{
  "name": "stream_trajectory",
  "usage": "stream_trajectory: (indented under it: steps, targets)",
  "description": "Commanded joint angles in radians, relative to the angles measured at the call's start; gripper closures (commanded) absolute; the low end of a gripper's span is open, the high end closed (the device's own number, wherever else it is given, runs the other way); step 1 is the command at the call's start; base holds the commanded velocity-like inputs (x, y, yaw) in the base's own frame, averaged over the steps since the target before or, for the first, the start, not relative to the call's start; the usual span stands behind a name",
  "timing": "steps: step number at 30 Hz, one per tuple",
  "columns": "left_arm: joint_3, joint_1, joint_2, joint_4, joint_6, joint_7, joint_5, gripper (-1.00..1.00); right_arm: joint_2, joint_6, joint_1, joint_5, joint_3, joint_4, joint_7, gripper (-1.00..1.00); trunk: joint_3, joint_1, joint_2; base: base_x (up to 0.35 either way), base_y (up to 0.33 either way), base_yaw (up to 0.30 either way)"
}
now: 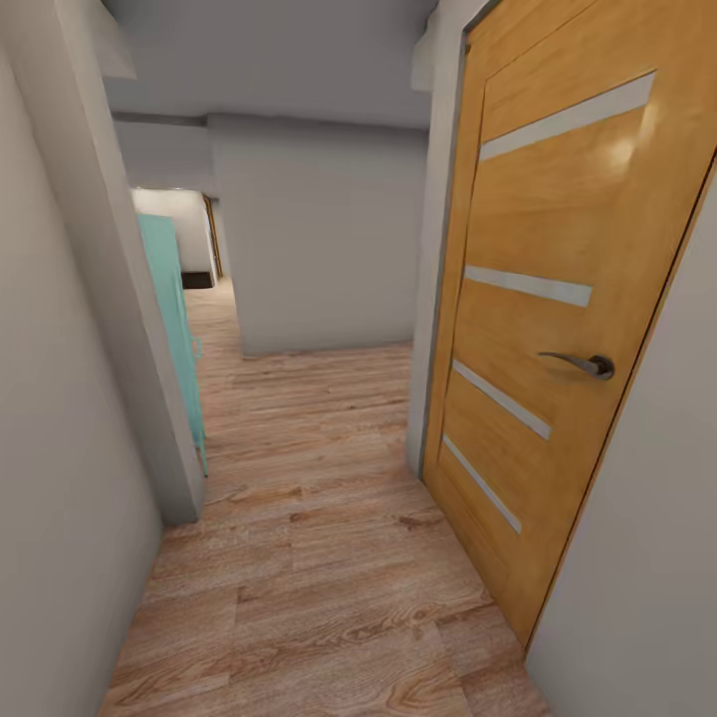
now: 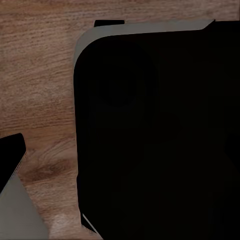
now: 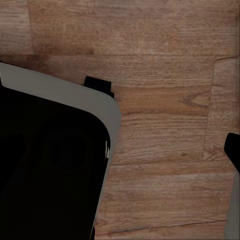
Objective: Move the two storage containers from the living room to the garage. In the garage, place one container on the floor and stack the other container on top of it (either order is fine).
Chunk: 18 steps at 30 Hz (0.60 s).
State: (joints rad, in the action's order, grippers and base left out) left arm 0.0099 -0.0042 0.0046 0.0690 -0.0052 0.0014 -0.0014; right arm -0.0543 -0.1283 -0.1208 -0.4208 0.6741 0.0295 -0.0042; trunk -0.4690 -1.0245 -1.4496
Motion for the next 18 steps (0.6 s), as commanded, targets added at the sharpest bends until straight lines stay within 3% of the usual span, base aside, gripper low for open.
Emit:
stream_trajectory:
  steps: [1,9,18]
  targets:
    - [0.001,0.0,0.0,0.0,-0.001,0.0,0.0,-1.0,0.001,-0.005,-0.001,-0.007,0.008,0.003,0.0,-1.0,-0.001,-0.001,0.0,0.323,0.0,0.0]
    - [0.001,0.0,0.0,0.0,0.0,0.0,0.0,-1.0,0.002,-0.005,-0.001,-0.011,0.008,0.003,0.0,-1.0,-0.001,-0.001,0.0,0.323,0.0,0.009]
    - [0.001,0.0,0.0,0.0,0.0,0.0,0.0,-1.0,0.001,-0.005,-0.001,-0.008,0.008,0.003,0.0,-1.0,-0.004,-0.001,0.0,0.323,0.0,0.225]
